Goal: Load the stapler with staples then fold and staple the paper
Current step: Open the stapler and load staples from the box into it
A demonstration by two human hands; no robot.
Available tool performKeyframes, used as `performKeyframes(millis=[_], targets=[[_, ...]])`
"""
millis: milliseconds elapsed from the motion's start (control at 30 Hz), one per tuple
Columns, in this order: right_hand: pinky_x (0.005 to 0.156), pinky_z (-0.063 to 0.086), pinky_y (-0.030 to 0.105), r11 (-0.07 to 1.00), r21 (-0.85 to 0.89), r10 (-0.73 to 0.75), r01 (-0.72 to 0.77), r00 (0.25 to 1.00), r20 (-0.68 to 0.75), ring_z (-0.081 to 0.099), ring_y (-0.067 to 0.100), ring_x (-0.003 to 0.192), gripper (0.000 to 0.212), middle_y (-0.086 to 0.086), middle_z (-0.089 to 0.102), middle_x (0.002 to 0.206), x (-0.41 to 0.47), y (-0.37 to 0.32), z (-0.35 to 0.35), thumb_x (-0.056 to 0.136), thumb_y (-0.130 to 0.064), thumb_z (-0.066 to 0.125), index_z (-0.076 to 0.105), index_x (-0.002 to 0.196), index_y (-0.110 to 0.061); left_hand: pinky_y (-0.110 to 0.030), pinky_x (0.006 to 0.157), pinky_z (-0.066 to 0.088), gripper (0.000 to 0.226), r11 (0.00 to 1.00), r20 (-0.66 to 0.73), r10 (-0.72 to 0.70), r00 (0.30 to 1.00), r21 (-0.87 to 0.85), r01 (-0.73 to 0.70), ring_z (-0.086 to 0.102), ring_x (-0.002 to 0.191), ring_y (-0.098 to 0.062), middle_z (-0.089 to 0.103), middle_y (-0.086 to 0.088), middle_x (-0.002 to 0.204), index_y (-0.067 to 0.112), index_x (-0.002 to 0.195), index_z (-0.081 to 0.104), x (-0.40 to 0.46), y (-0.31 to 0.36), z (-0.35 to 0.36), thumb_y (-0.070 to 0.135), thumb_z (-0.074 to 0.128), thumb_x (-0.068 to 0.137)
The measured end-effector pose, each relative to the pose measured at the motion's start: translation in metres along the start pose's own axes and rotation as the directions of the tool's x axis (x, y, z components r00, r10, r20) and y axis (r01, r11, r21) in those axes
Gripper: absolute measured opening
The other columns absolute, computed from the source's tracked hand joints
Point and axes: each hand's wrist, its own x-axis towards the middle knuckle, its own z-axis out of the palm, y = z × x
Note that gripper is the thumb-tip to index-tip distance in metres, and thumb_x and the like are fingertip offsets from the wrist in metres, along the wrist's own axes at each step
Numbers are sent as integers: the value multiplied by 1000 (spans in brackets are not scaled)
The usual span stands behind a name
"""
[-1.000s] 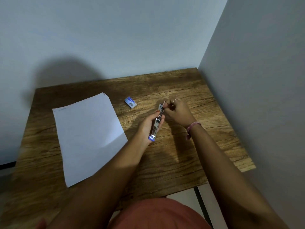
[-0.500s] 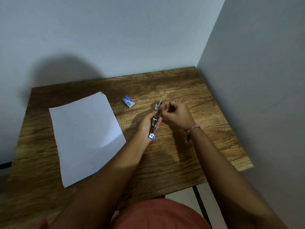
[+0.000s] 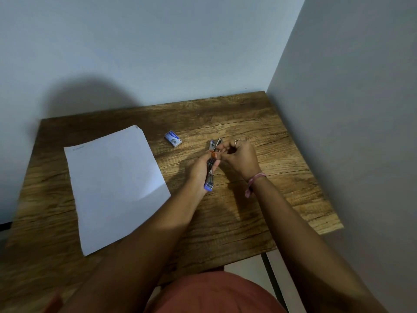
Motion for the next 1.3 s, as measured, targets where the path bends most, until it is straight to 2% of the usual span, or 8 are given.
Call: performKeyframes(millis=[167, 333, 467, 700, 967, 1100, 1233, 1300], targets=[[67, 51, 10, 998, 50, 31, -34, 999, 41, 62, 3, 69, 16, 7, 72, 84, 0, 5, -3, 73, -1, 76, 71, 85, -11, -22, 55, 58, 1, 998, 56, -49, 997, -42, 51, 72, 63, -17, 72, -13, 75, -1, 84, 67, -2, -1, -3, 0, 65, 85], [83, 54, 29, 976, 200, 81, -92, 995, 63, 65, 18, 85, 21, 21, 71, 97, 4, 4, -5, 78, 3, 70, 70, 98, 0, -23, 54, 58, 6, 978, 186, -140, 972, -127, 165, 73, 68, -19, 70, -16, 88, 2, 95, 61, 0, 6, -4, 1, 58, 89], [87, 55, 34, 975, 203, 79, -95, 993, 88, 68, 24, 90, 23, 21, 71, 99, 6, 1, -6, 80, 3, 69, 69, 103, 2, -24, 61, 60, 13, 967, 243, -204, 948, -103, 234, 71, 63, -16, 71, -11, 76, 1, 89, 65, 0, 8, -4, 12, 58, 92], [74, 53, 12, 989, 124, 69, -75, 996, 47, 66, 9, 81, 18, 7, 72, 91, 1, -3, 3, 81, 0, 69, 71, 98, -5, -22, 52, 58, 15, 962, 221, -241, 945, -76, 263, 69, 55, -15, 70, -10, 67, 1, 93, 62, 2, 11, -3, 15, 57, 93], [87, 53, 29, 988, -108, 108, -109, 994, -19, 68, 17, 88, 9, 5, 74, 92, -1, 7, 18, 80, -10, 71, 73, 88, -12, -15, 38, 43, 23, 990, 115, -139, 984, 26, 137, 55, 35, -7, 62, 0, 45, 5, 77, 59, 9, 2, 0, 11, 49, 96], [80, 45, 19, 964, -261, 50, -45, 999, 13, 67, 19, 88, 6, 6, 73, 91, -1, 9, 15, 82, -14, 69, 72, 87, -11, -15, 38, 44, 22, 990, 79, -133, 988, 58, 129, 56, 35, -6, 61, 0, 45, 5, 75, 59, 11, -3, 1, 9, 50, 95], [88, 47, 26, 952, -307, 33, -22, 999, 31, 66, 21, 91, 8, 9, 73, 94, -2, 8, 13, 84, -12, 67, 72, 89, -8, -16, 41, 45, 22, 992, 74, -122, 990, 53, 119, 57, 37, -6, 63, 0, 48, 6, 75, 61, 14, -6, -1, 9, 51, 94], [85, 43, 17, 952, -307, 5, 7, 999, 35, 65, 23, 91, 9, 10, 73, 93, -6, 7, 14, 83, -10, 67, 72, 89, -6, -17, 42, 44, 23, 993, 61, -111, 992, 40, 109, 56, 38, -7, 62, 0, 47, 6, 72, 62, 14, -7, -2, 10, 53, 93]])
